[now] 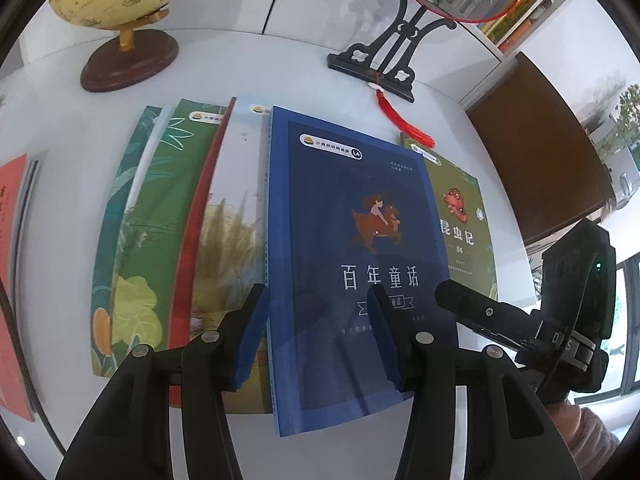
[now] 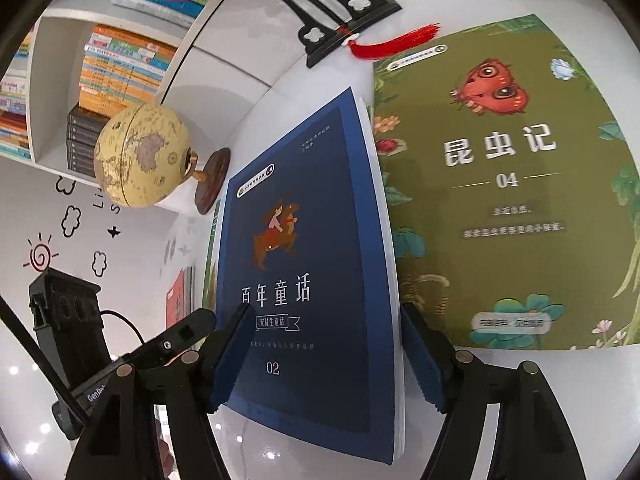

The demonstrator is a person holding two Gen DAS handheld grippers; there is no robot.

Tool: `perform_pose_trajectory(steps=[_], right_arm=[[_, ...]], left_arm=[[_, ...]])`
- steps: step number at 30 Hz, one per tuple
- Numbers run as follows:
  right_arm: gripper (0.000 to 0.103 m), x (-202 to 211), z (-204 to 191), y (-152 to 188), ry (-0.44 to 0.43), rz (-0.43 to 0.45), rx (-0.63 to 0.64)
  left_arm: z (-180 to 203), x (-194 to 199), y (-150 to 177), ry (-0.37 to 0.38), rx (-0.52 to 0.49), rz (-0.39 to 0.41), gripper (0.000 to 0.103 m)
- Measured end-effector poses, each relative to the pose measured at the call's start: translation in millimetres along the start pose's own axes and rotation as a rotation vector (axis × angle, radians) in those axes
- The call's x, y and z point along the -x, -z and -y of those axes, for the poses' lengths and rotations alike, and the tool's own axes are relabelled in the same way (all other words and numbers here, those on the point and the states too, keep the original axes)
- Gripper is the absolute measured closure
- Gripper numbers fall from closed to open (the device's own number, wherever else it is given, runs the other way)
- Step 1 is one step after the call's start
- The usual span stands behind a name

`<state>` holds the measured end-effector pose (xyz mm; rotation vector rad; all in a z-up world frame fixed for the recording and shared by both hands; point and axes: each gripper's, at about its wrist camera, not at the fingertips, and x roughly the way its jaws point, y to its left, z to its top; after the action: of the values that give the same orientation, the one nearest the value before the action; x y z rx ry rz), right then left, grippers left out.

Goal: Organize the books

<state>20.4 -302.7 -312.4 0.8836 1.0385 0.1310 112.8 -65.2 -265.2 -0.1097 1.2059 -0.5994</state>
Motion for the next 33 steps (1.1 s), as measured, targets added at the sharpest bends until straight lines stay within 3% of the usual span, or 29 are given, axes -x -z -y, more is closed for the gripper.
perform_pose_trajectory(steps=[2,3,4,5,6,9,11,15,17,20,24,27,29,30,33], right_arm=[[0.031,3,4,-2,-0.013,-0.002,-0.014],[0.031,3,6,-2,-0.019,-0.001,-0.017],[0.031,5,8,-3,-0.026,0.000,-0.017],[0.031,5,9,-3,-0.037,-0.003,-0.017],[0.031,4,10,-3,-0.048,-0.009,-0.017],[0.032,3,5,-4,-0.035,-0.018,0.025],[0.033,2,3,-3,-0.027,-0.019,0.048],[0.036,4,7,-4,-0.047,-0.018,0.025],[0.036,5,10,-4,-0.059,-0.018,0.008],[0.036,5,10,-4,-0.067,-0.018,0.007],[0.035,5,11,-5,-0.076,-0.023,0.003],[0.035,5,12,-7,-0.080,-0.034,0.010],[0.035,6,13,-7,-0.084,-0.027,0.012],[0.035,6,14,-7,-0.086,-0.027,0.014],[0.035,4,12,-7,-0.089,-0.035,0.031]], left_arm=[[1,5,-1,0.041,0.024,0.023,0.056],[1,7,-2,0.125,0.035,0.030,0.061],[4,7,-3,0.273,0.073,0.019,0.061],[8,8,-3,0.313,0.083,0.011,0.061],[19,9,-5,0.282,0.043,0.016,0.061],[45,9,-6,0.062,-0.121,0.068,0.061],[41,7,-7,0.007,-0.114,0.050,0.061],[9,4,-6,-0.044,0.013,0.033,0.059],[-6,-6,-5,-0.044,0.060,-0.005,0.059],[-3,-6,3,-0.045,0.027,0.039,0.056],[-2,-10,2,-0.005,0.027,0.025,0.055],[-17,-7,-1,0.133,0.135,0.011,0.056],[-16,-6,1,0.284,0.172,-0.002,0.060],[-5,-8,1,0.286,0.140,-0.011,0.060],[23,-17,3,0.169,0.011,-0.019,0.060]])
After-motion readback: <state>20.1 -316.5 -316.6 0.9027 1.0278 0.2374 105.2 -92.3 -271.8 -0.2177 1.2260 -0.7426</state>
